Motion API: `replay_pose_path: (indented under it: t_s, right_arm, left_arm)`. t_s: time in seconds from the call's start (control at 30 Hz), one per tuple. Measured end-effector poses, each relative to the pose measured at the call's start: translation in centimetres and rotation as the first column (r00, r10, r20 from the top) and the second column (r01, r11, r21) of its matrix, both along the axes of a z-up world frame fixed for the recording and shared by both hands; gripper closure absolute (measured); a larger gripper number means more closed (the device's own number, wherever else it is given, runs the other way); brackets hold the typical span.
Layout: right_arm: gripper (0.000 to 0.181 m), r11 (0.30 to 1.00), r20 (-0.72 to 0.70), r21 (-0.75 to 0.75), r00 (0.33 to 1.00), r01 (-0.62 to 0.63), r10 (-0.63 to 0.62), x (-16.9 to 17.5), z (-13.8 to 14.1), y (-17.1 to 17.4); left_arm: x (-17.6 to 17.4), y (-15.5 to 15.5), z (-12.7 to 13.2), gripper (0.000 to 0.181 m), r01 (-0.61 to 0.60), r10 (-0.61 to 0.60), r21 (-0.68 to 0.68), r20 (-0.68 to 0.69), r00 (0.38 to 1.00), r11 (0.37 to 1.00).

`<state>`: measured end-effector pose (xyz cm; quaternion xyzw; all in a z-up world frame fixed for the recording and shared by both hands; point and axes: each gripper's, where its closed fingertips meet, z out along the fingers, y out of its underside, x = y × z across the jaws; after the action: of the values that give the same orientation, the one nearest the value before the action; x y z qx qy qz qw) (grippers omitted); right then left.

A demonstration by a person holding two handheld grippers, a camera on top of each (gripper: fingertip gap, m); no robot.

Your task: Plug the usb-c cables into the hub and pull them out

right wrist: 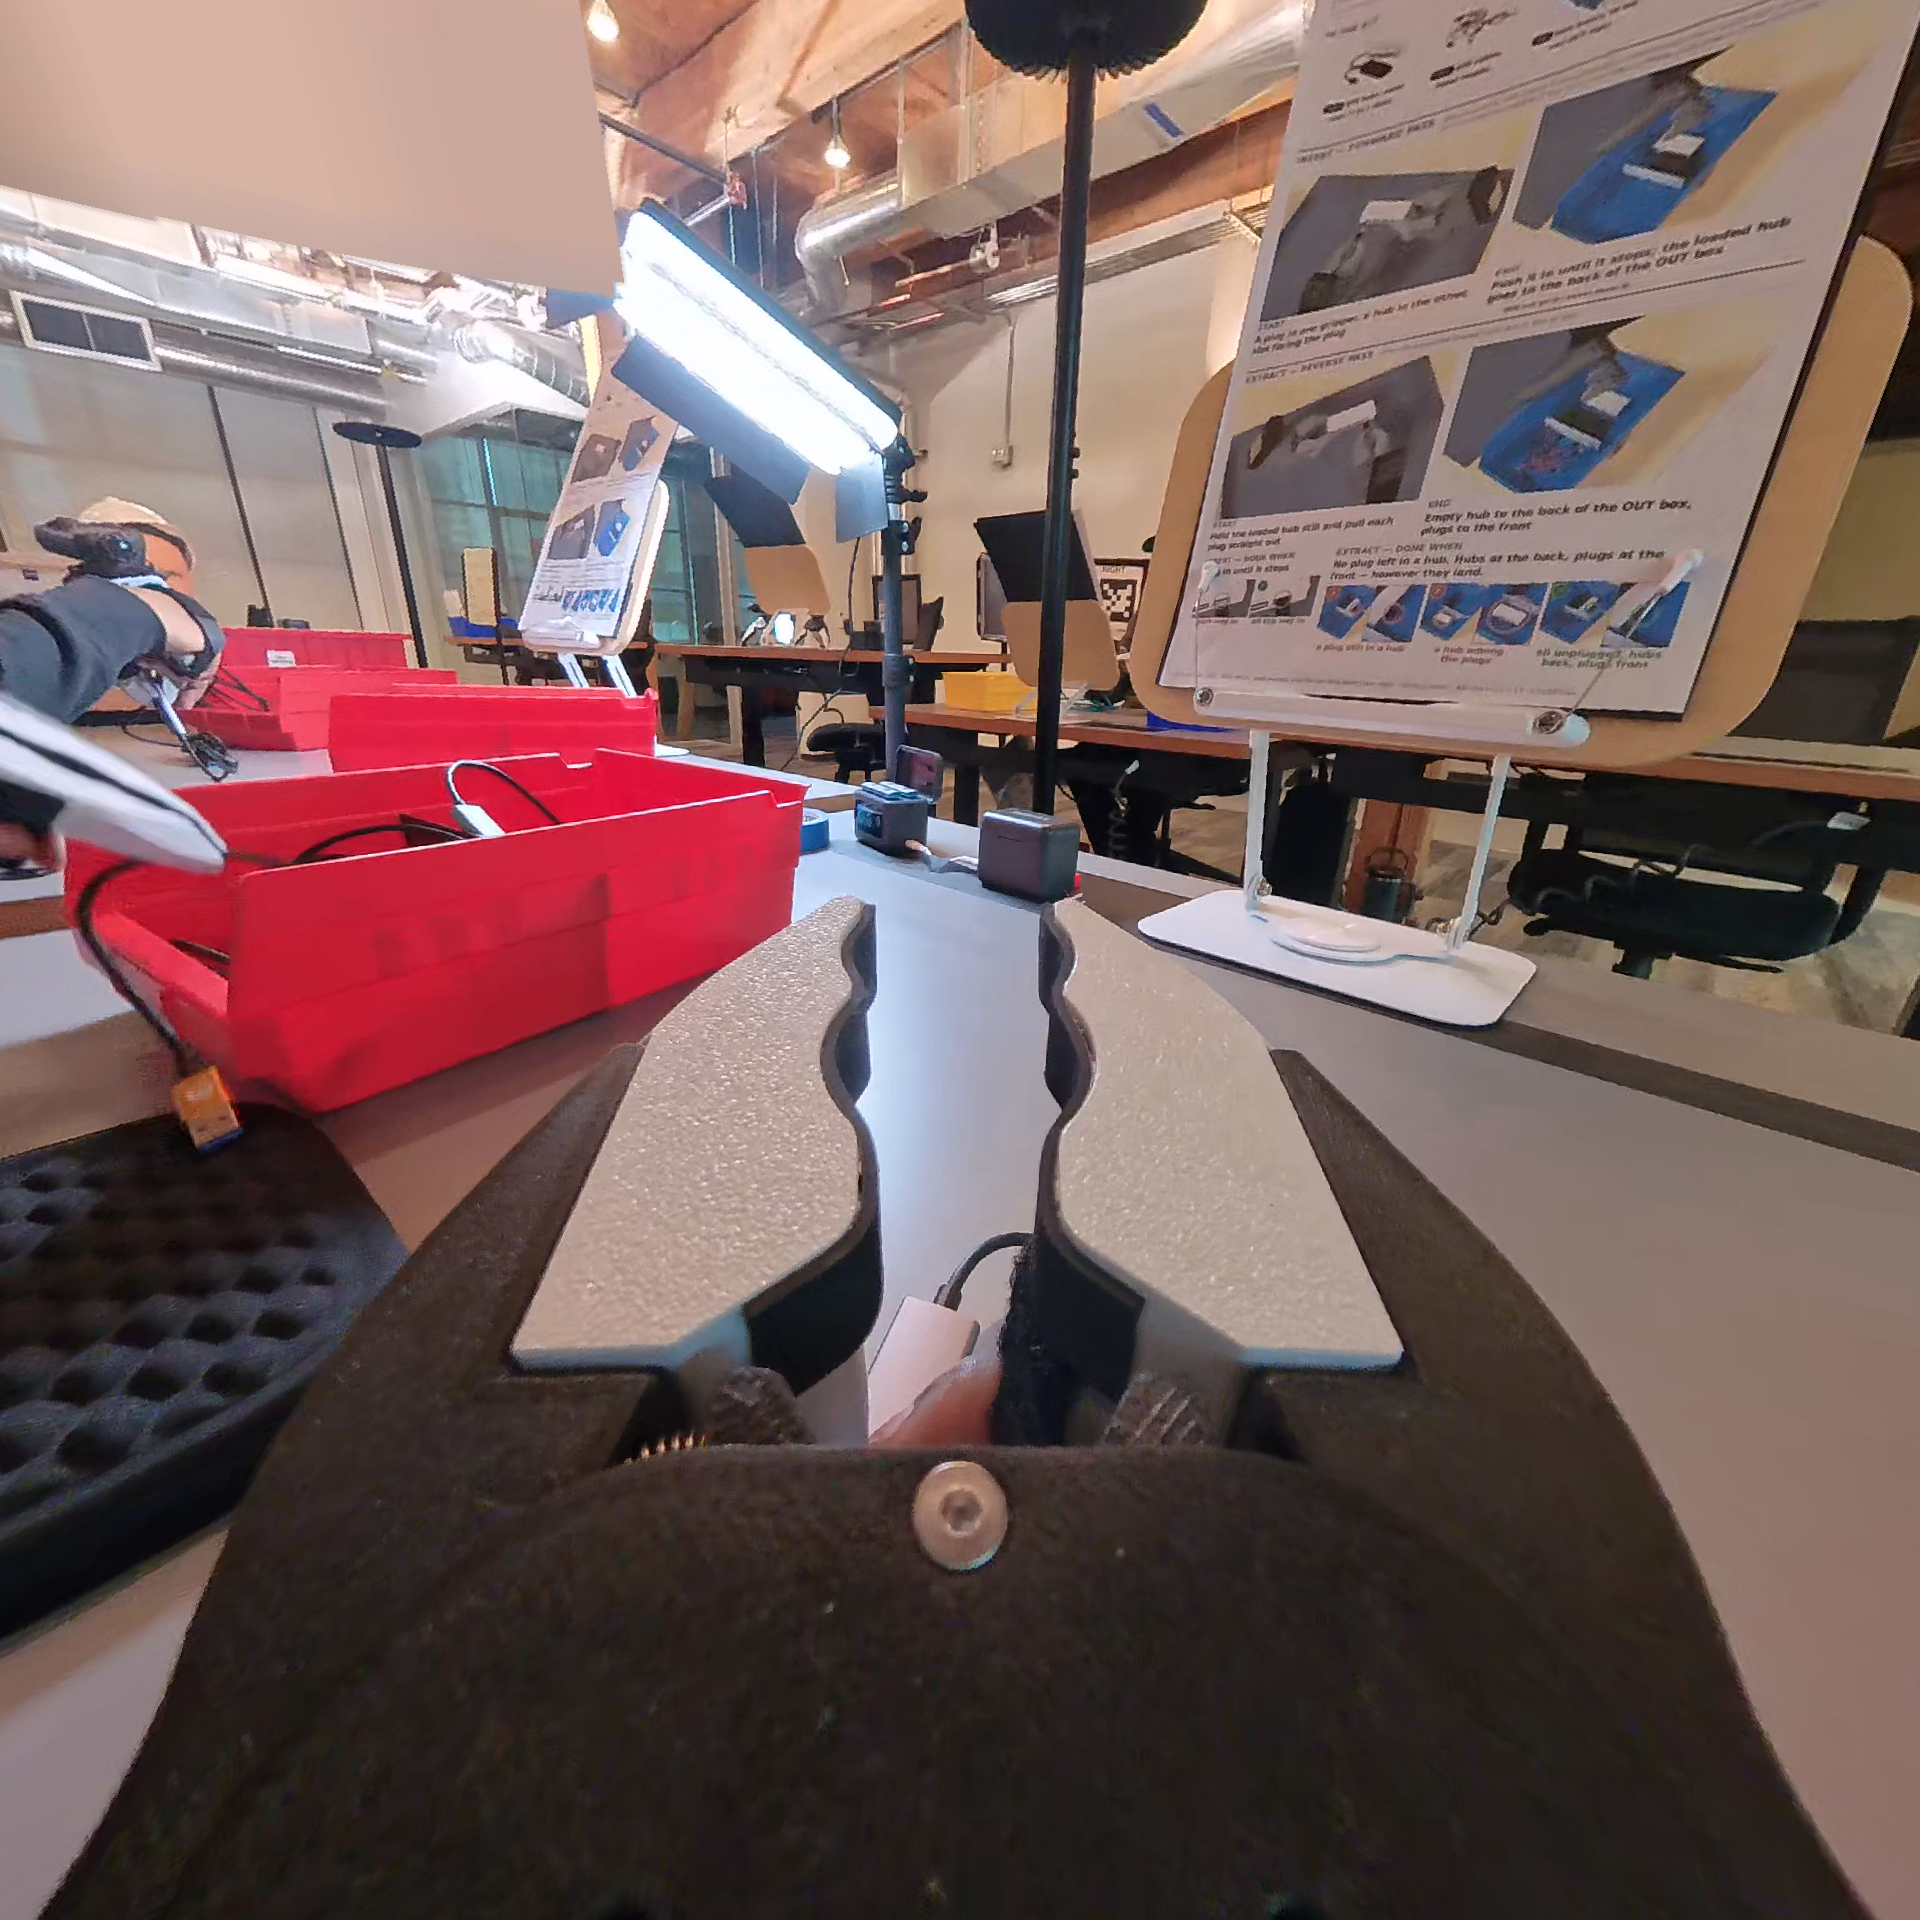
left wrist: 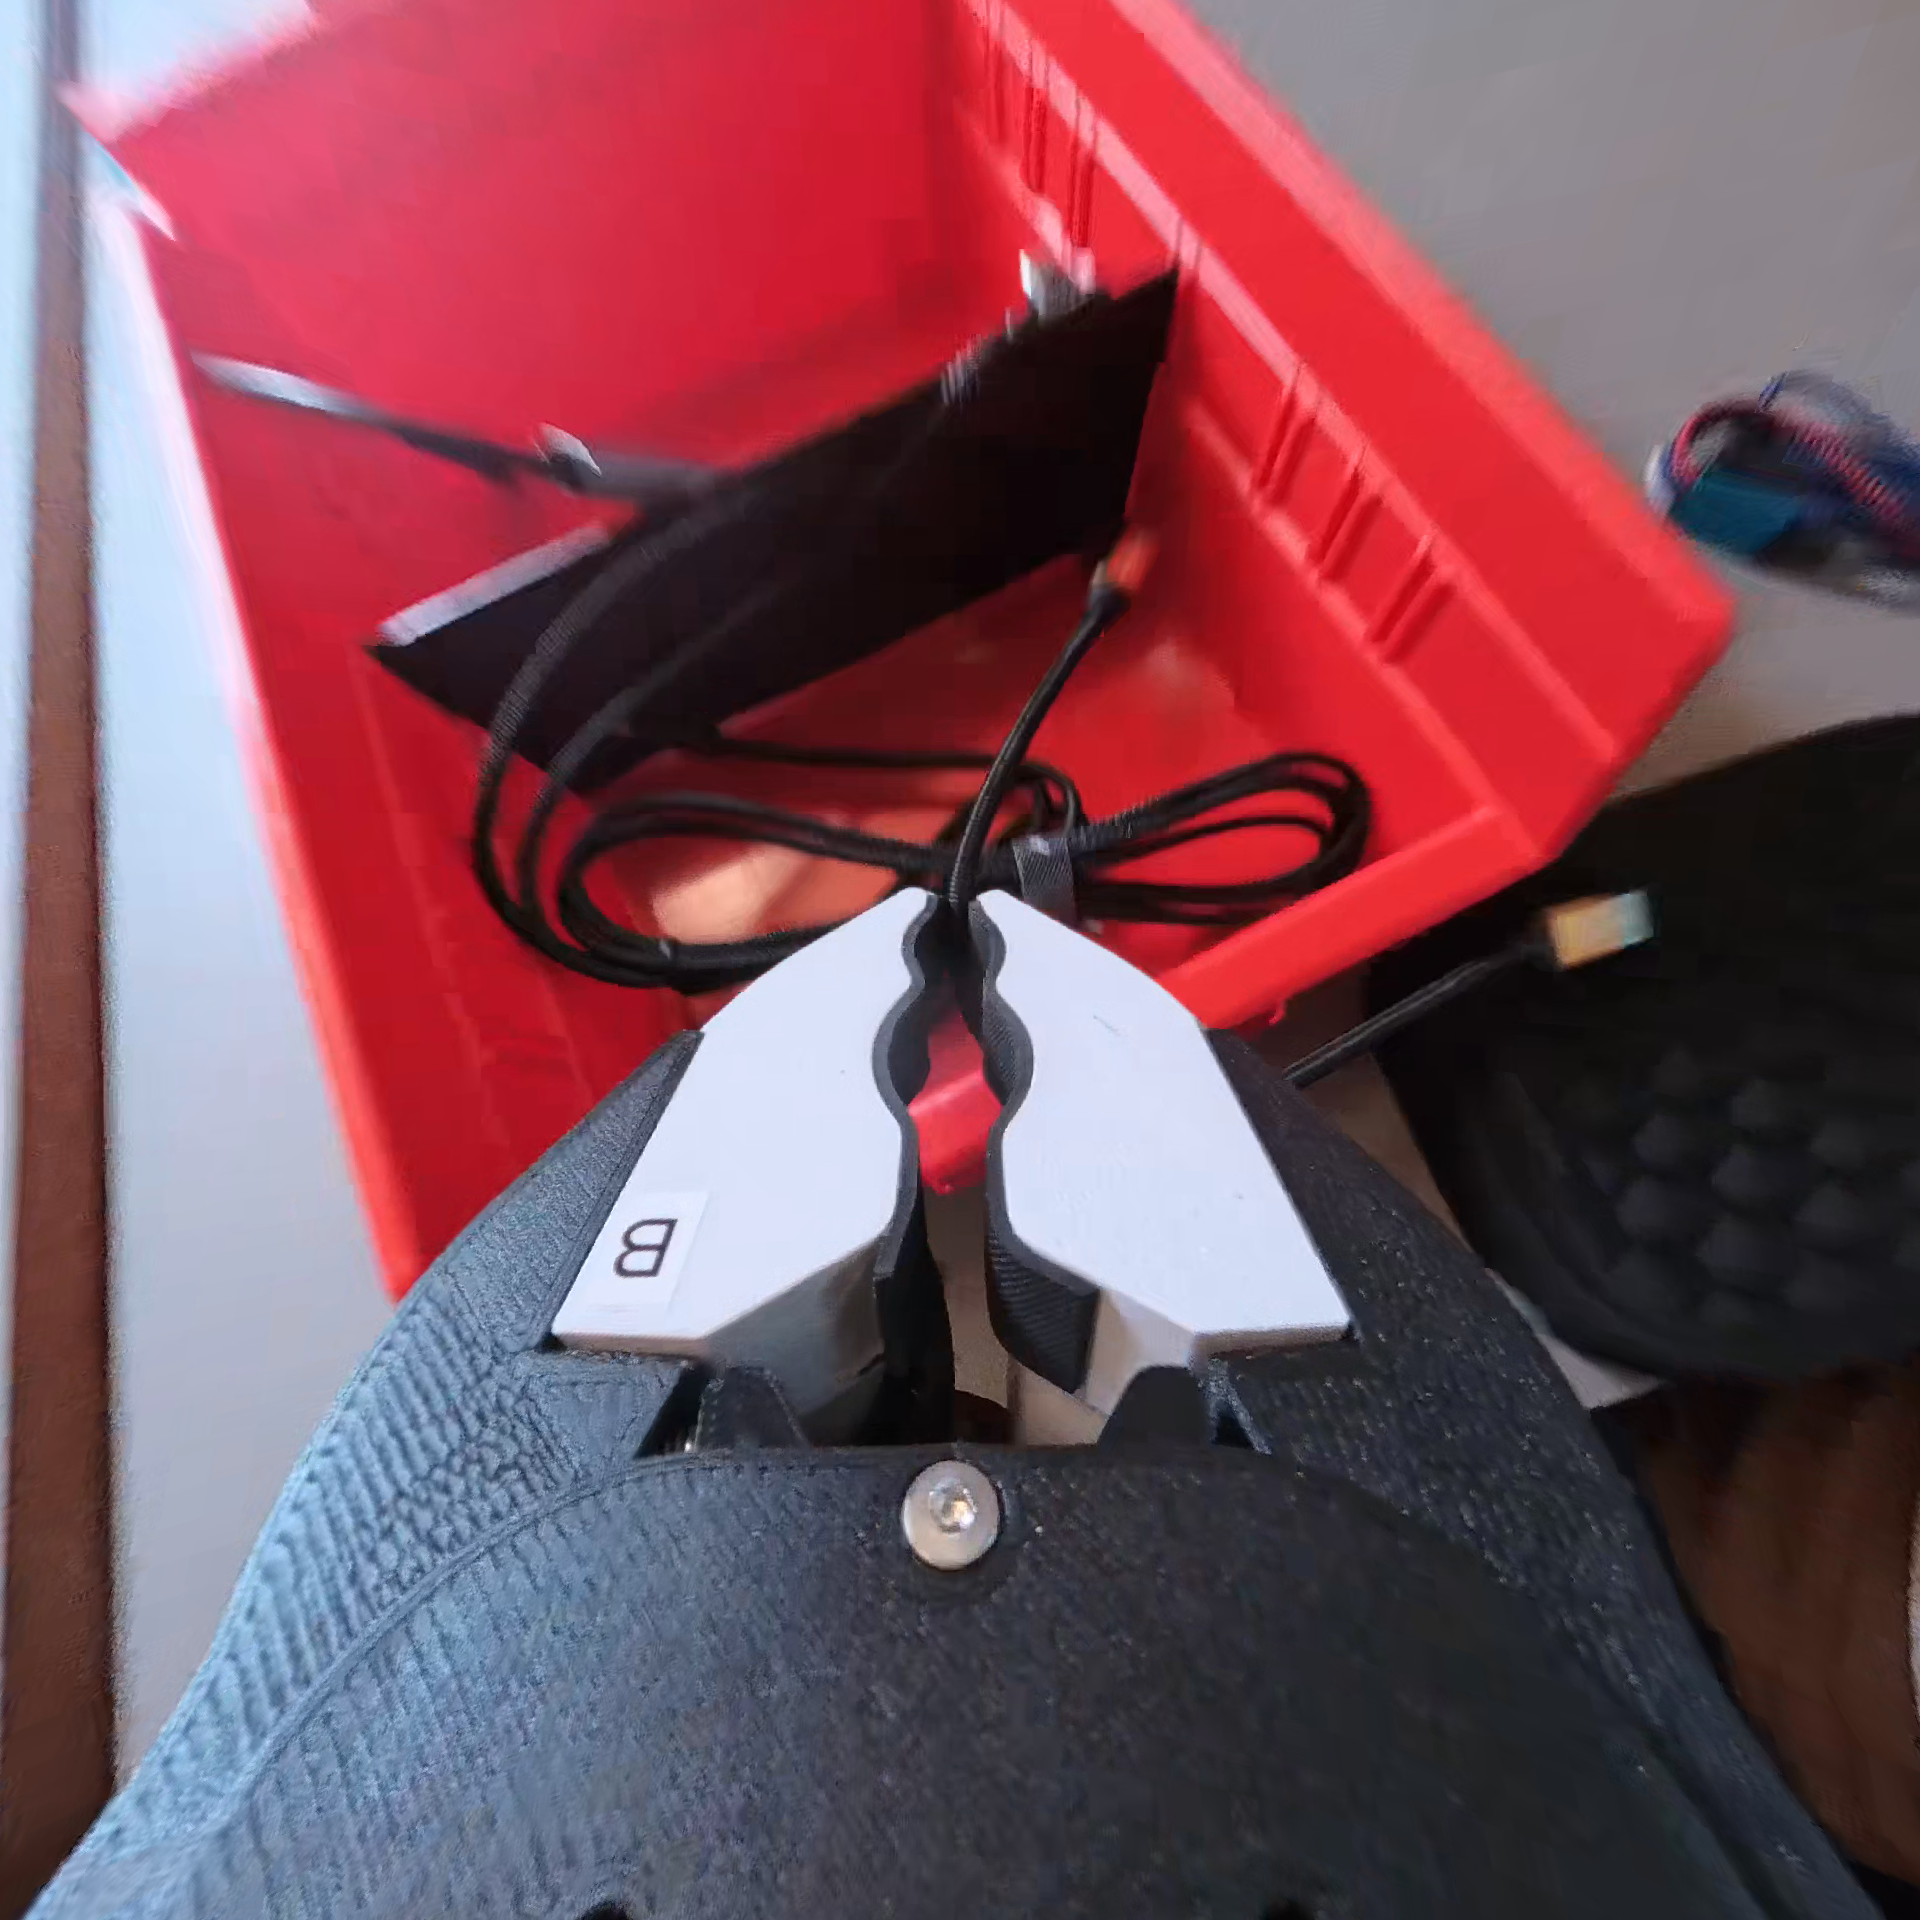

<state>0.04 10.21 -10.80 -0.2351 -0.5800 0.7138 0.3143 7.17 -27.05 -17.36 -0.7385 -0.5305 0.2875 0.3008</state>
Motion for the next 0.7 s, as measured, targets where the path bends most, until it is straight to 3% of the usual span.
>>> replay_pose_path:
  t_s: [0.1,0.23,0.43,0.53,0.6,0.7]
  right_arm:
    - [0.152,1.0,-0.007,0.001,1.0,0.003,-0.003,0.0,0.1,0.0]
    - [0.152,1.0,-0.014,0.0,1.0,0.007,-0.007,0.1,0.2,0.1]
    - [0.153,1.0,-0.016,-0.005,1.0,0.015,-0.015,0.0,0.2,0.3]
    - [0.153,1.0,-0.018,-0.007,1.0,0.016,-0.016,-0.1,0.3,0.3]
    - [0.154,1.0,-0.019,-0.009,1.0,0.017,-0.018,-0.1,0.3,0.4]
    - [0.154,1.0,-0.018,-0.014,1.0,0.025,-0.025,-0.2,0.3,0.6]
  left_arm:
    - [-1.0,-0.5,5.7,0.176,-0.038,0.031,-0.019,-0.282,0.959,0.999]
    - [-2.1,-0.8,12.2,0.177,-0.05,-0.001,-0.072,-0.585,0.811,0.996]
    - [-3.3,0.0,18.1,0.177,-0.1,-0.106,-0.2,-0.808,0.579,0.975]
    - [-3.8,1.7,18.2,0.177,-0.013,-0.217,-0.27,-0.801,0.558,0.963]
    - [-4.2,2.5,16.3,0.177,0.077,-0.324,-0.342,-0.761,0.562,0.937]
    - [-4.5,2.3,12.4,0.176,0.183,-0.385,-0.349,-0.693,0.61,0.919]
